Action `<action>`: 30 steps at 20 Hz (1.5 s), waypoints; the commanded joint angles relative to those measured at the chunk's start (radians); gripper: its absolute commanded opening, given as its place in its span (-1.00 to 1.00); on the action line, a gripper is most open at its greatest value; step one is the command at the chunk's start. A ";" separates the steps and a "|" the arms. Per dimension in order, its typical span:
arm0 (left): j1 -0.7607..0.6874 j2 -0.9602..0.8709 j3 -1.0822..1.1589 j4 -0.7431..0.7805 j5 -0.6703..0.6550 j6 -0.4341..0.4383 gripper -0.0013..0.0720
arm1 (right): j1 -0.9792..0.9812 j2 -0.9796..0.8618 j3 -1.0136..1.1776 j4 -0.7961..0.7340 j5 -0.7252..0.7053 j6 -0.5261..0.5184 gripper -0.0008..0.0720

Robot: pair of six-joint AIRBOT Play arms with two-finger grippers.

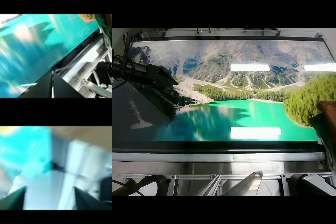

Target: Fold the shirts.

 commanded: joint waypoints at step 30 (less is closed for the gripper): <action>0.001 0.708 -0.671 -0.020 -0.247 0.102 -0.92 | 1.427 0.229 -0.166 0.616 -0.931 -0.684 -0.93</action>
